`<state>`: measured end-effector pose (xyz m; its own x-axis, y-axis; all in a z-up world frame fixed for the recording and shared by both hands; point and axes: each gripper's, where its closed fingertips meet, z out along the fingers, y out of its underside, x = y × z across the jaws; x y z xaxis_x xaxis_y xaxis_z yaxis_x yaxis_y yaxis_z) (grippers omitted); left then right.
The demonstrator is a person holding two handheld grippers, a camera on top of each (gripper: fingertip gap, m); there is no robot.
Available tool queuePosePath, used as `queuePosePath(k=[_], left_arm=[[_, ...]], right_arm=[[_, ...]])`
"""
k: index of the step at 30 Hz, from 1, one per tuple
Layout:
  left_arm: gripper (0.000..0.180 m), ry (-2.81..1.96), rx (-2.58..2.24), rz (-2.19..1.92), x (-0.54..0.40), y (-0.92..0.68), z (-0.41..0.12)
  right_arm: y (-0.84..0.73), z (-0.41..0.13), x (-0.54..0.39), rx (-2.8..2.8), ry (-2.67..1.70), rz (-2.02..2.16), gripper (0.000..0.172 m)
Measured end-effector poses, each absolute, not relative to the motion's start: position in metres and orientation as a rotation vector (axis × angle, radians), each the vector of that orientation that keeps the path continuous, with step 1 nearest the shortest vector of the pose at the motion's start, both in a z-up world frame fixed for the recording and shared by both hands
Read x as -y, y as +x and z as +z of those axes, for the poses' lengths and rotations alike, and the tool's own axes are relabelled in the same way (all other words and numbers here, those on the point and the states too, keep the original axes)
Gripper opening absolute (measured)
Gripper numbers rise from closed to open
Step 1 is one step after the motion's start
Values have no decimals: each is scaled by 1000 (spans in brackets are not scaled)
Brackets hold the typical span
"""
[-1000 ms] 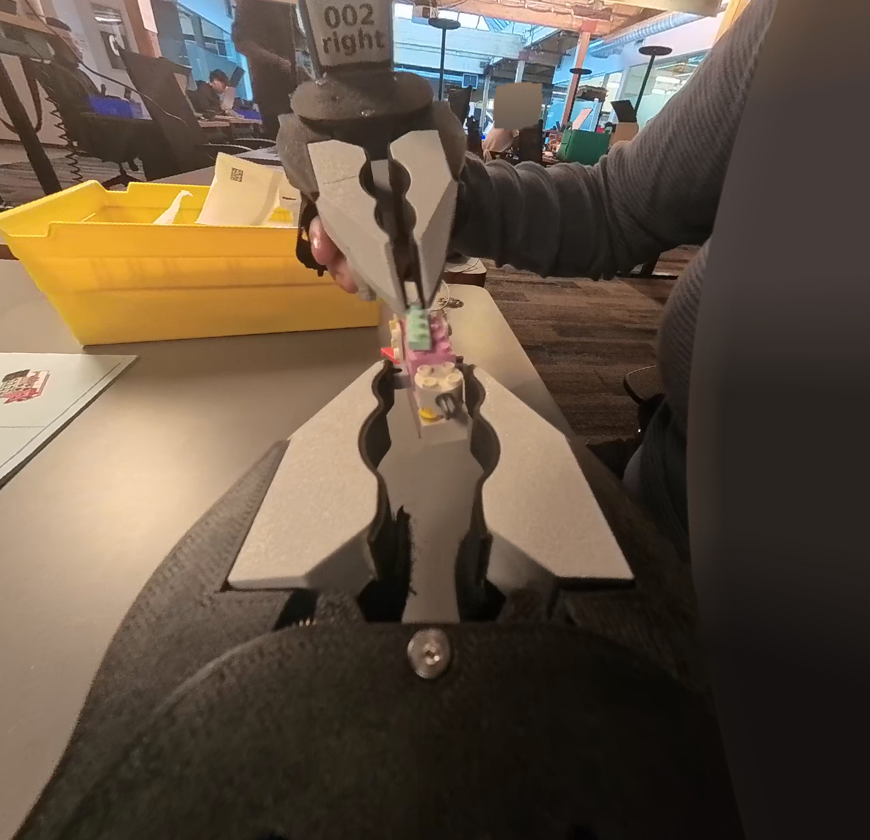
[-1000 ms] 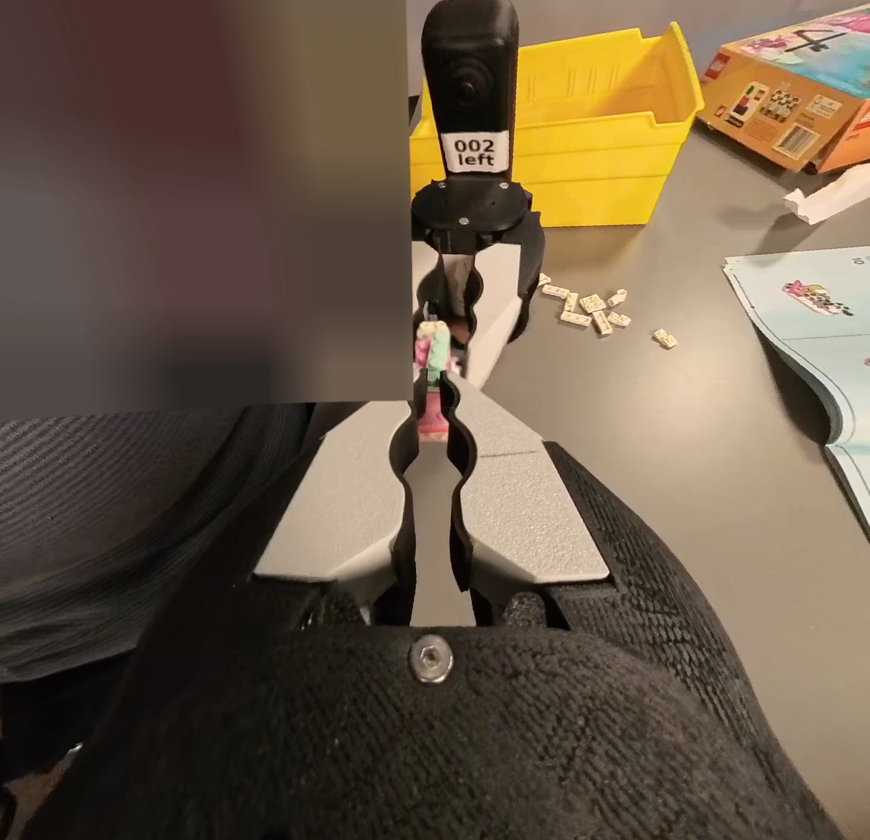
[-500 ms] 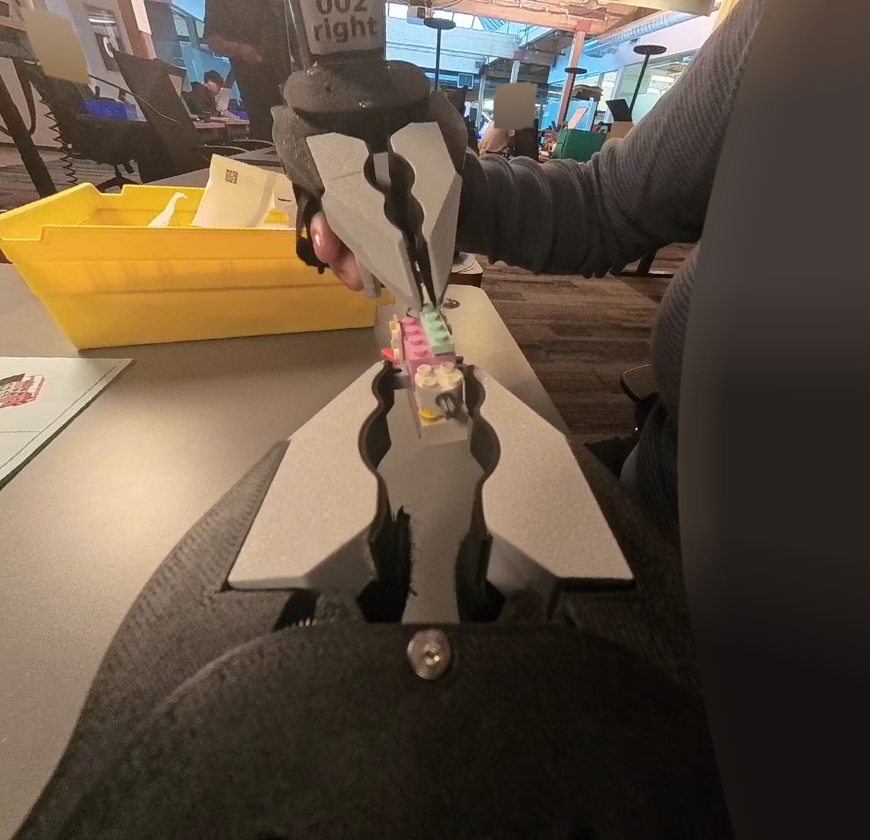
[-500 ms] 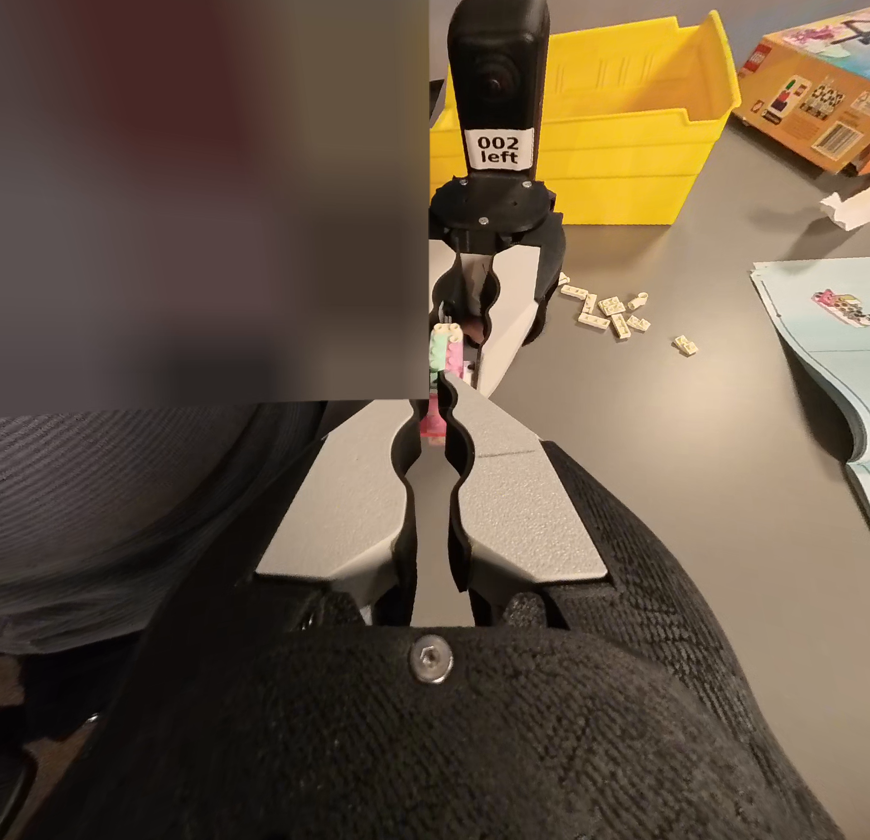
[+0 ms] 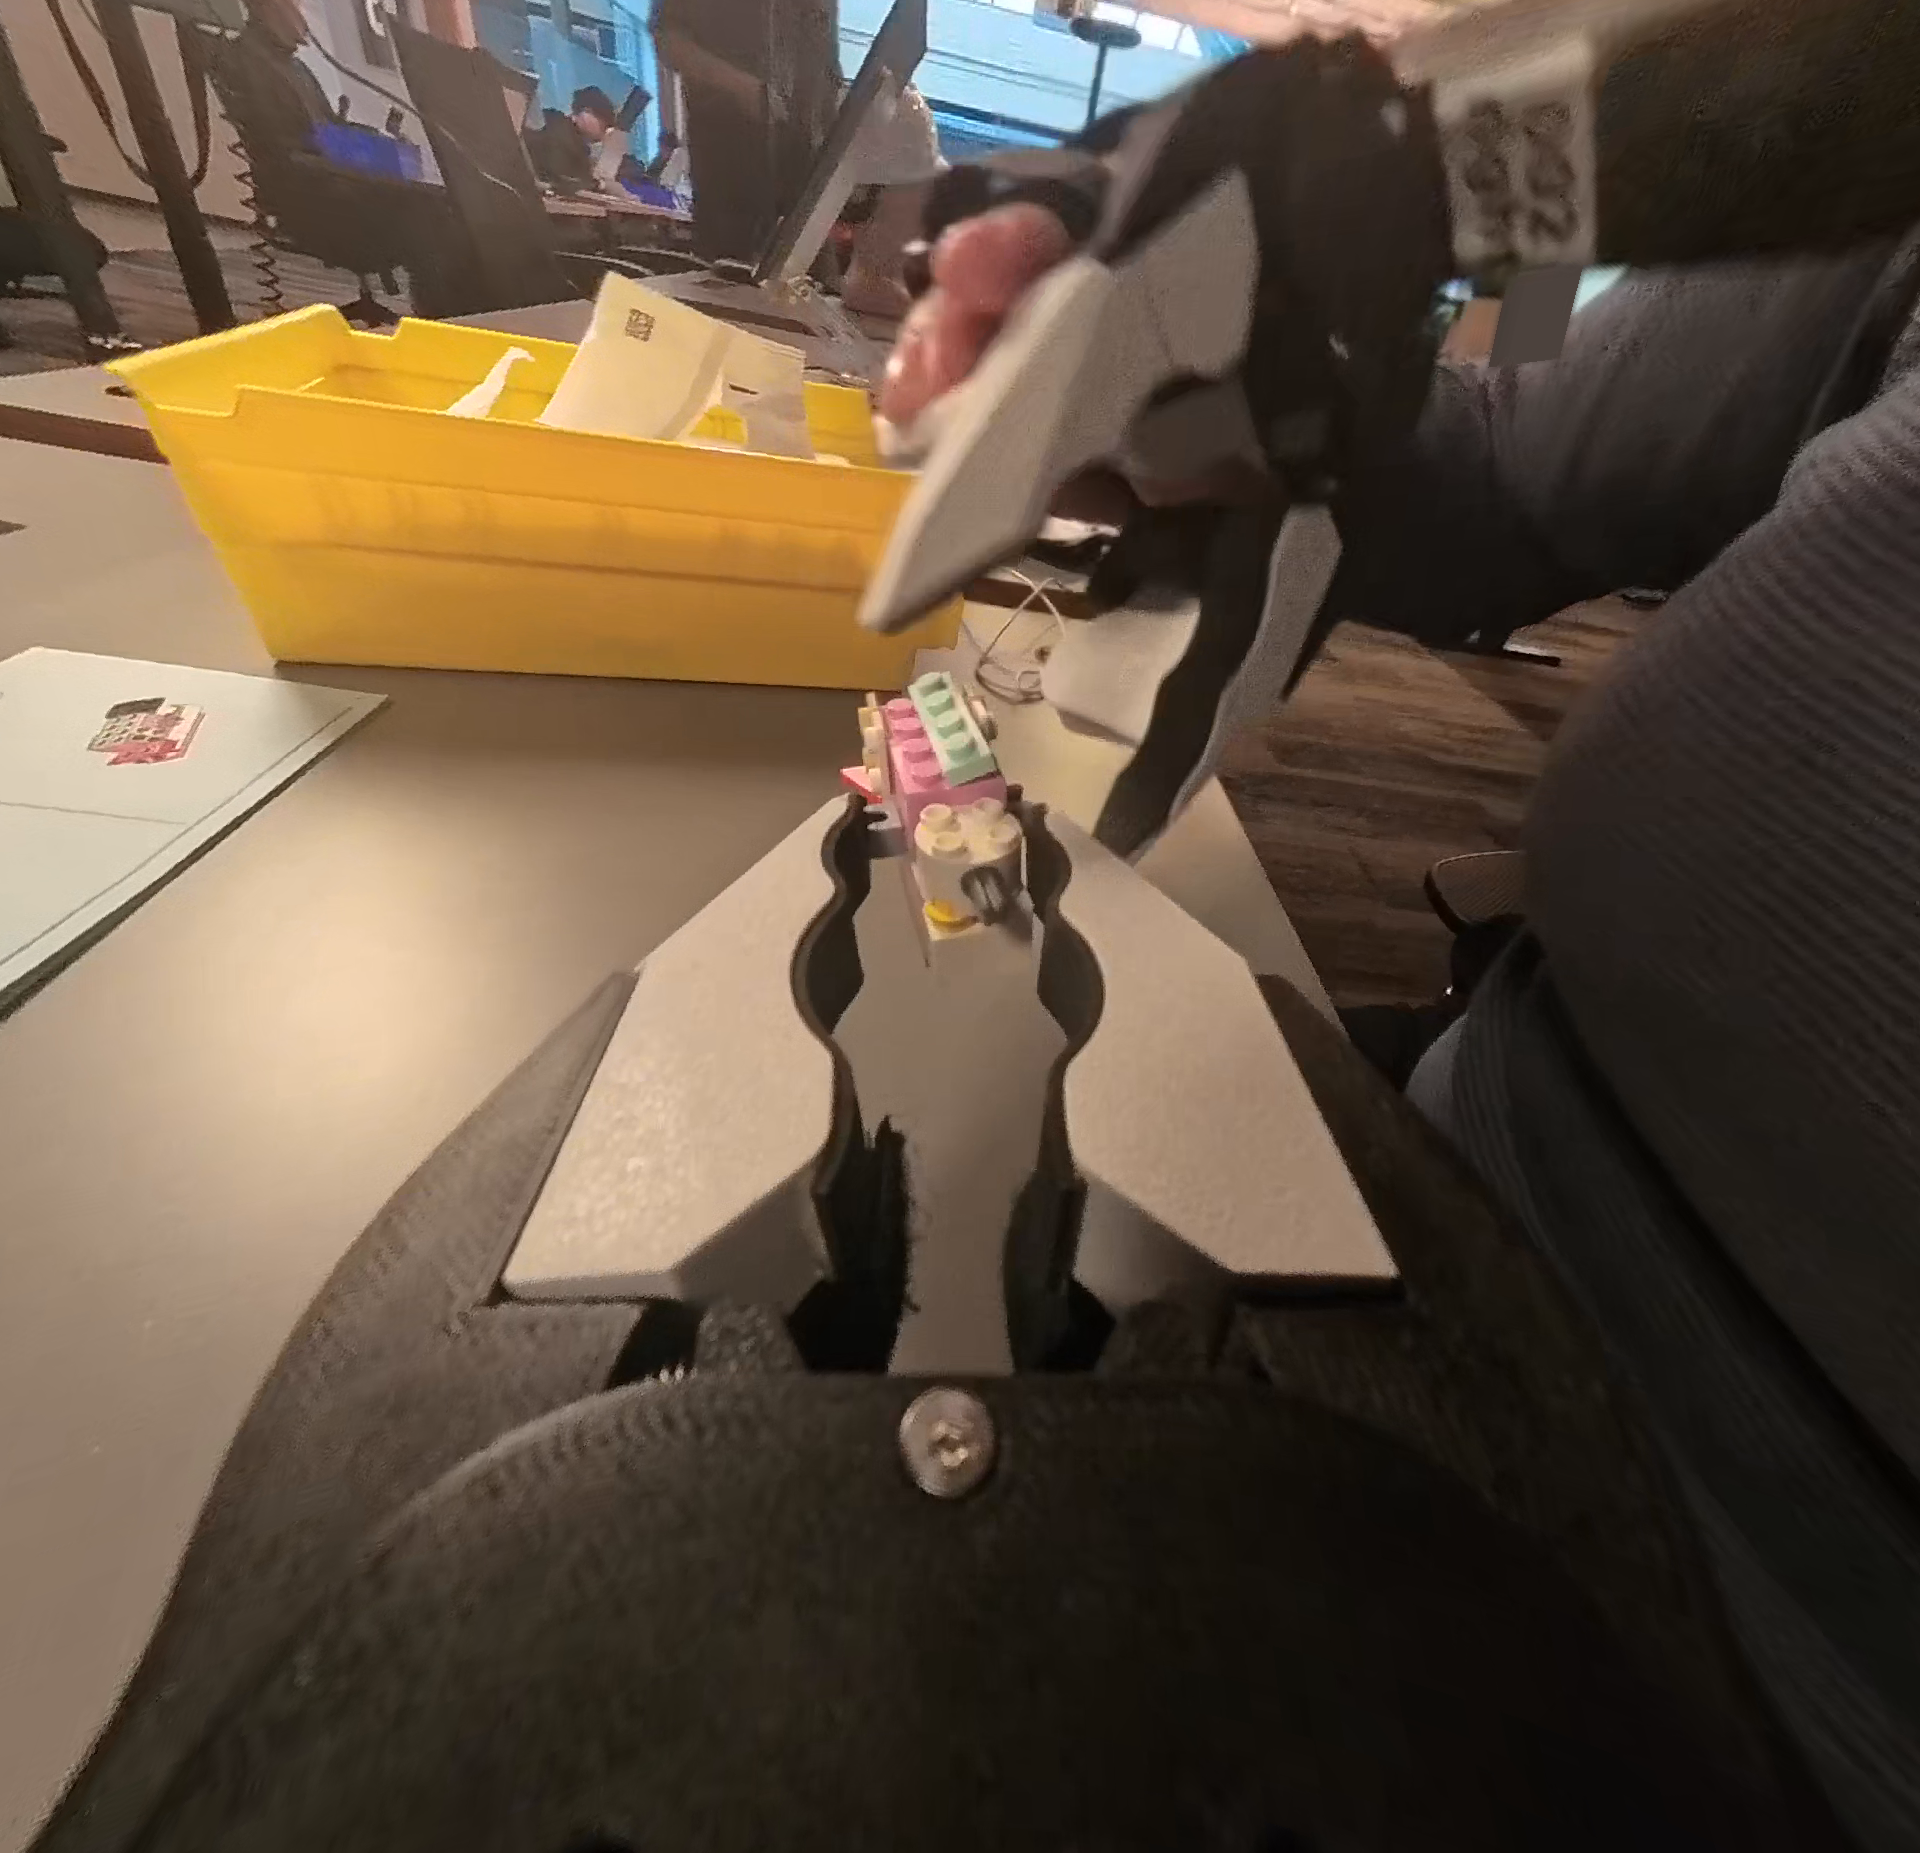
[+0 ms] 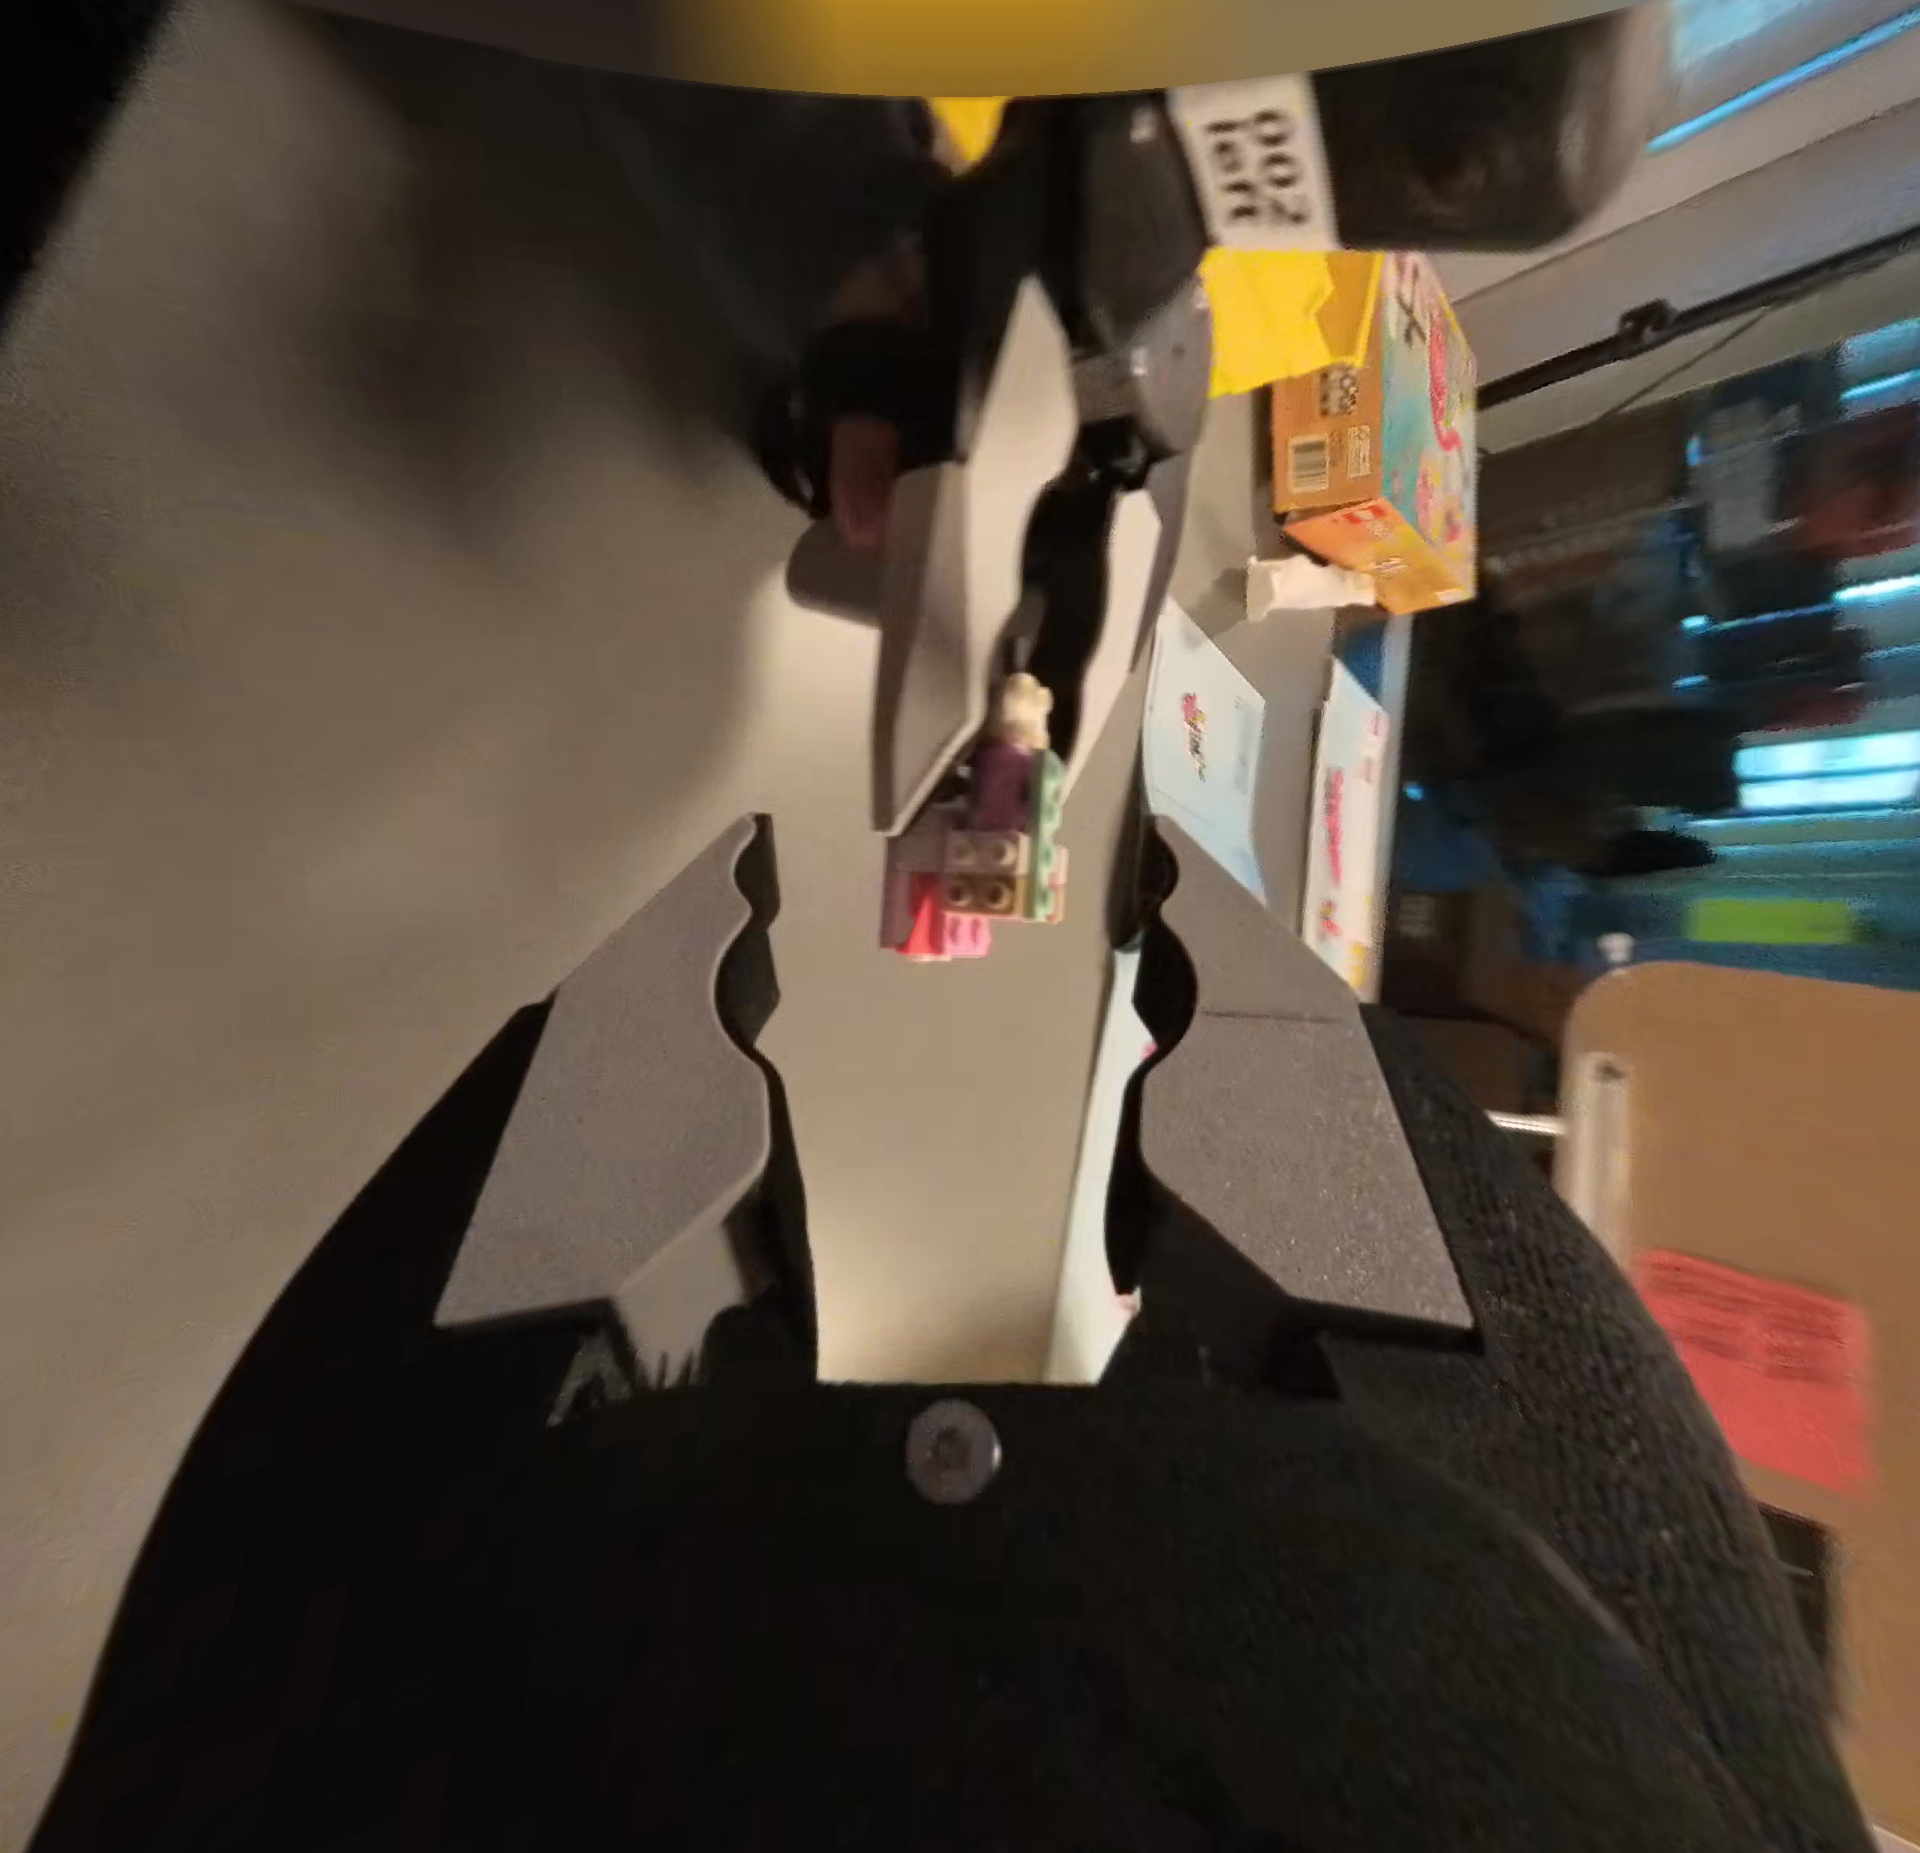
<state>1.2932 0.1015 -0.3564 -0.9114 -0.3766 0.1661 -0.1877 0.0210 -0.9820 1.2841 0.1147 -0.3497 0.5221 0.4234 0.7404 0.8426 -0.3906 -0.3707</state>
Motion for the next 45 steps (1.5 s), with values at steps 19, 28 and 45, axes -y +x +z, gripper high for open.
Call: queuePosePath(k=[19, 28, 45], left_arm=[[28, -807, -2133, -2050, -105, 1305, -365], [28, -865, -2134, -2049, -105, 1308, -367], [18, -972, -2069, -2081, -113, 1317, -366]], right_arm=[[1297, -359, -127, 1093, -1925, -1143, 35], [1300, -361, -127, 1138, -1923, -1207, 34], [1317, -356, -124, 970, -1947, -1159, 34]])
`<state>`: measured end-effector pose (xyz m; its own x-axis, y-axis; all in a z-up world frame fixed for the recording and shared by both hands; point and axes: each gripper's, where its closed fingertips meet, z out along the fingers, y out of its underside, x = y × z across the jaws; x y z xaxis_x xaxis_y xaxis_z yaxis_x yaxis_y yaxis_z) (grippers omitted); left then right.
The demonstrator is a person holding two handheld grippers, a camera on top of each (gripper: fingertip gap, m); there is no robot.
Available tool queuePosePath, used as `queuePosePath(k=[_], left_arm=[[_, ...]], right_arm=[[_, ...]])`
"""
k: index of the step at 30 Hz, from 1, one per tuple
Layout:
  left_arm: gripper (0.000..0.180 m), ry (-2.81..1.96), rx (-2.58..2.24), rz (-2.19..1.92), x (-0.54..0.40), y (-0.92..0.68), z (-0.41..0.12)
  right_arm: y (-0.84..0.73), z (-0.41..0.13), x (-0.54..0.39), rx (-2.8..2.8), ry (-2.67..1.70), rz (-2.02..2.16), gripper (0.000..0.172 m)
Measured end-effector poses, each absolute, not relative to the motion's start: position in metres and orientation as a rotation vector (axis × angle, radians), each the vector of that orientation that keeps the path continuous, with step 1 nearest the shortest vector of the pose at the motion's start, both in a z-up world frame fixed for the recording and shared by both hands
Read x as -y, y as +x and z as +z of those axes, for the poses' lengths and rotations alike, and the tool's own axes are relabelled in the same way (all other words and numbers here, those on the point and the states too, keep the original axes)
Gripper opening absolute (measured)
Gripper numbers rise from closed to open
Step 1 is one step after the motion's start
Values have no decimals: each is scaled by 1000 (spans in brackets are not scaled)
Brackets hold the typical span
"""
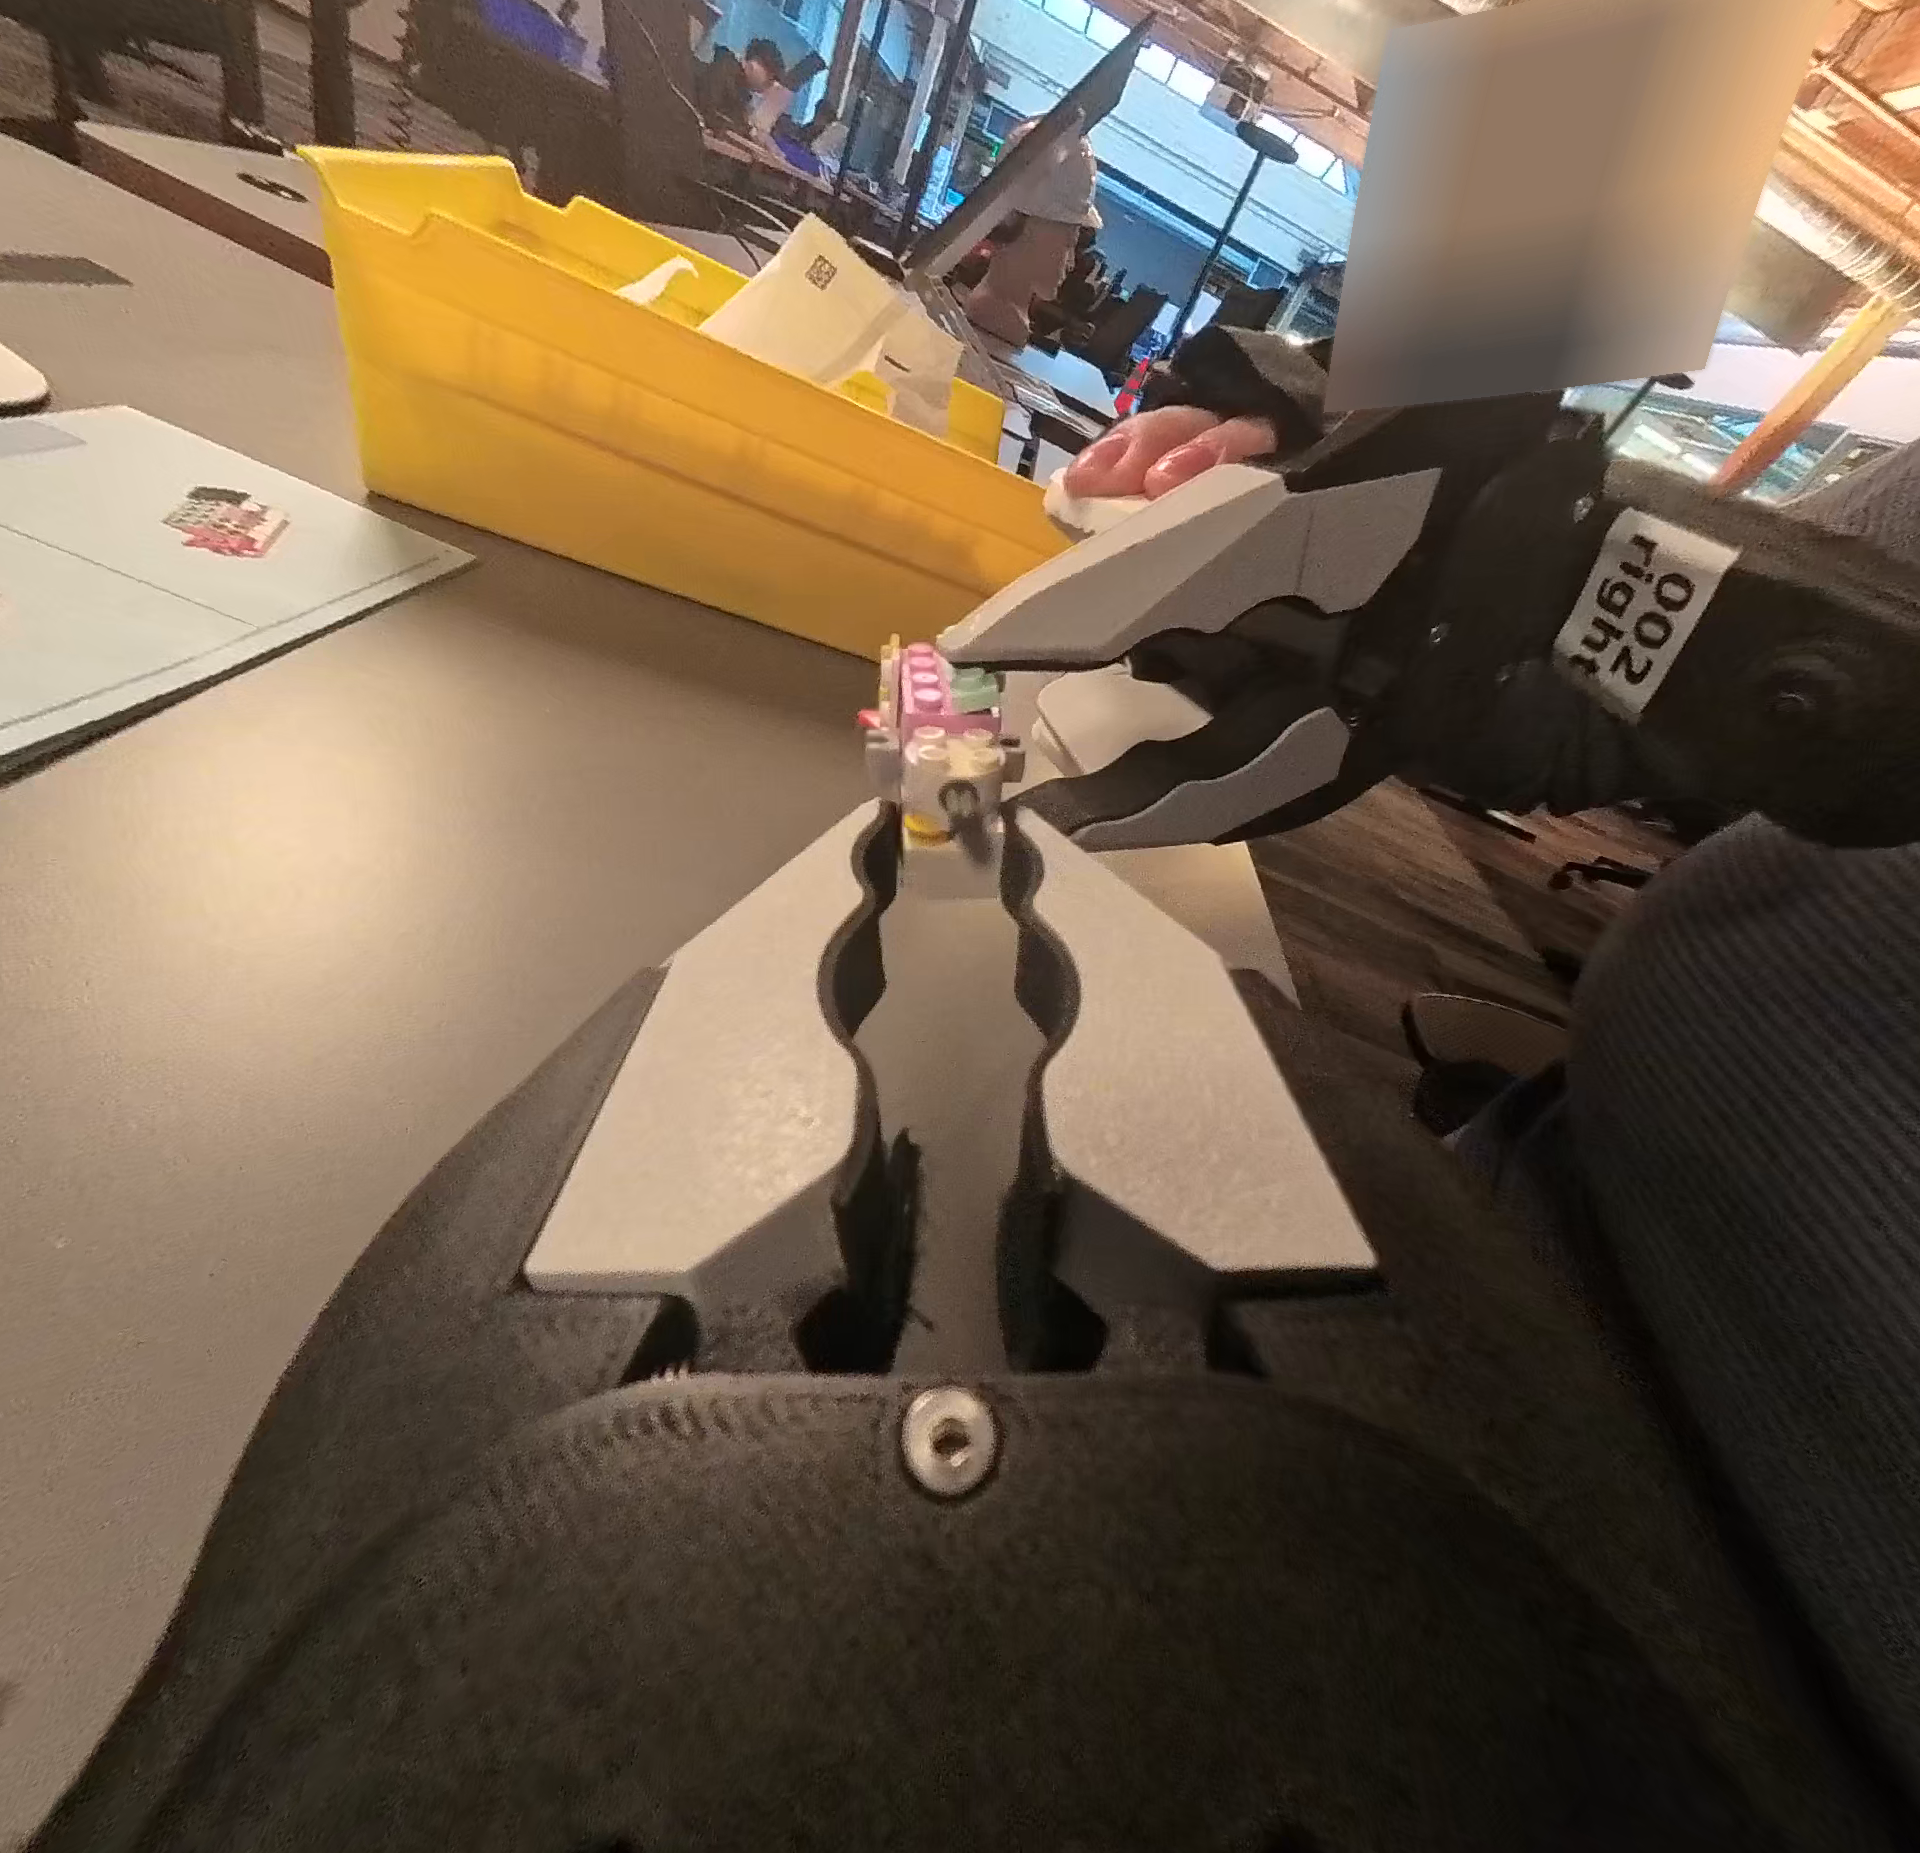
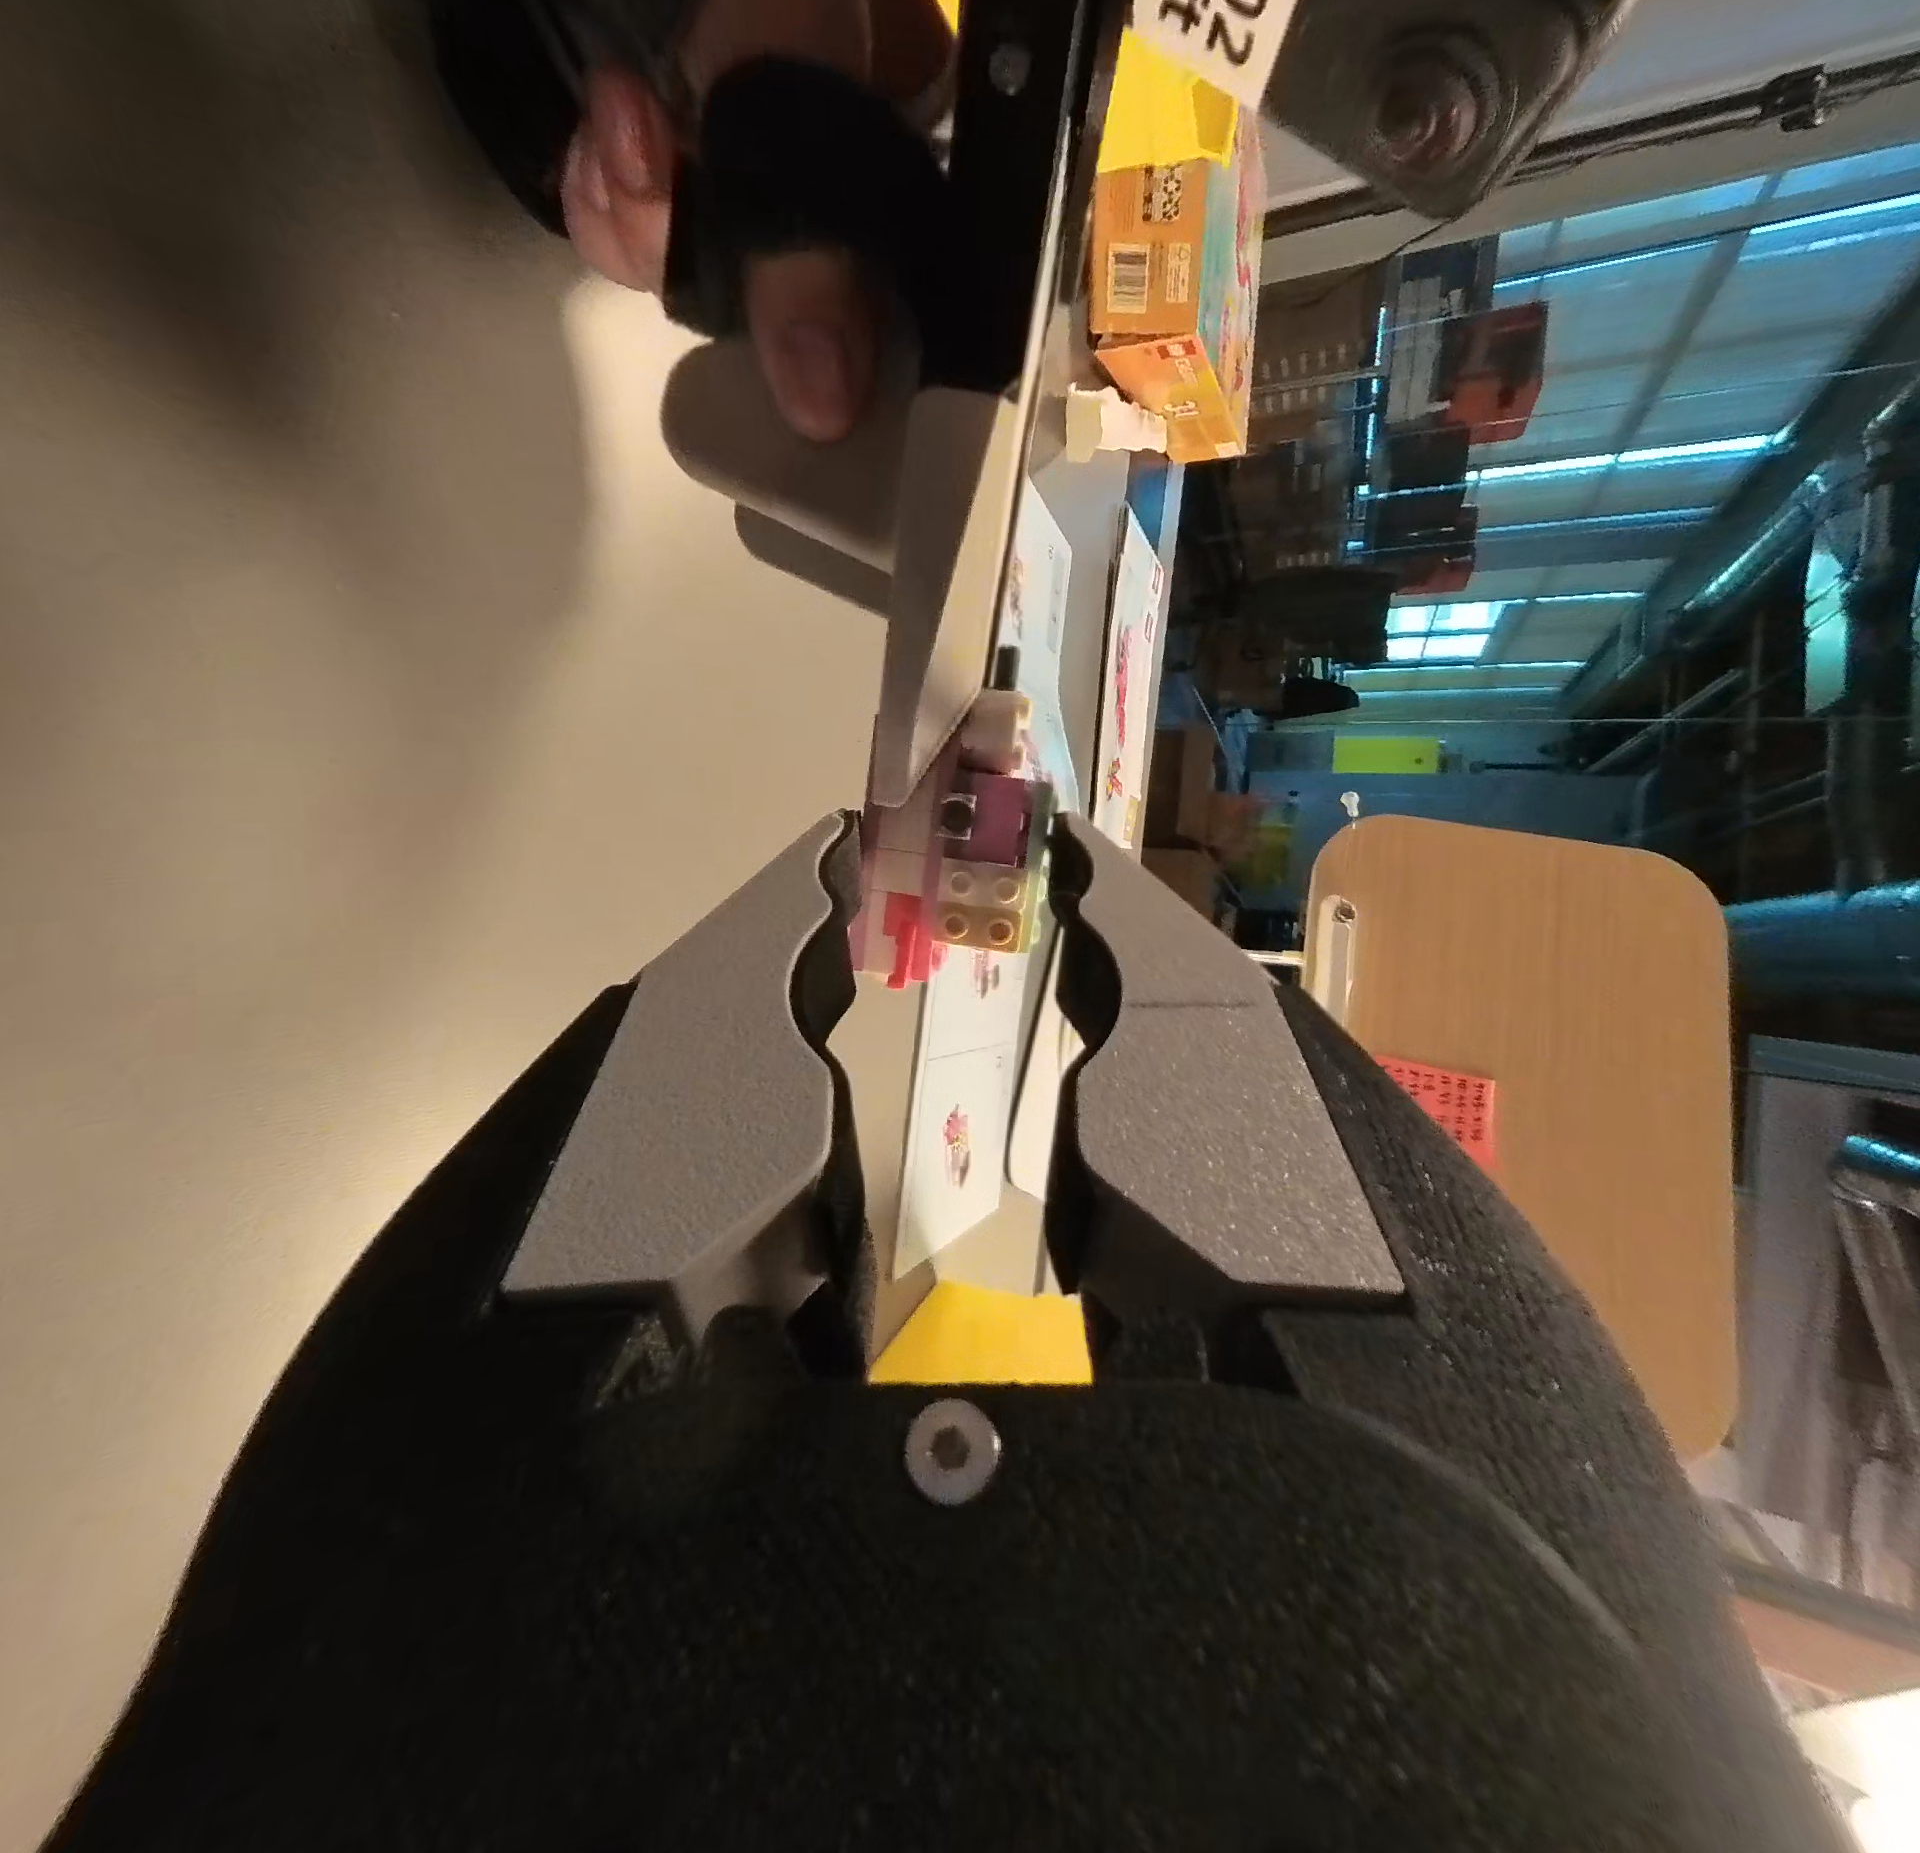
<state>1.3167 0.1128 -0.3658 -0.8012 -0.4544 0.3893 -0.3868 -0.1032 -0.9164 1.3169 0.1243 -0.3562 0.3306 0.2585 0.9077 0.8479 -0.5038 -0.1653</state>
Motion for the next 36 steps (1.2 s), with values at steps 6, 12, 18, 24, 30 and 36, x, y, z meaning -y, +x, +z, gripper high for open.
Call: queuePosePath(k=[6, 12, 18, 24, 30, 36], left_arm=[[19, -1002, -2043, -2144, -112, 1317, -363], [16, -1013, -2034, -2058, -115, 1322, -366], [16, -1086, -1984, -2049, -121, 1327, -366], [16, -1066, -1980, -1989, -122, 1329, -369], [16, -1019, -1967, -1891, -121, 1330, -369], [16, -1048, -1964, -1861, -121, 1333, -372]], right_arm=[[1316, -356, -127, 992, -1928, -1169, 34], [1321, -358, -129, 1007, -1930, -1258, 35], [1327, -358, -134, 1027, -1918, -1448, 34], [1334, -362, -134, 900, -2021, -1332, 35], [1337, -363, -132, 882, -2057, -1347, 36], [1340, -366, -133, 913, -2058, -1421, 36]])
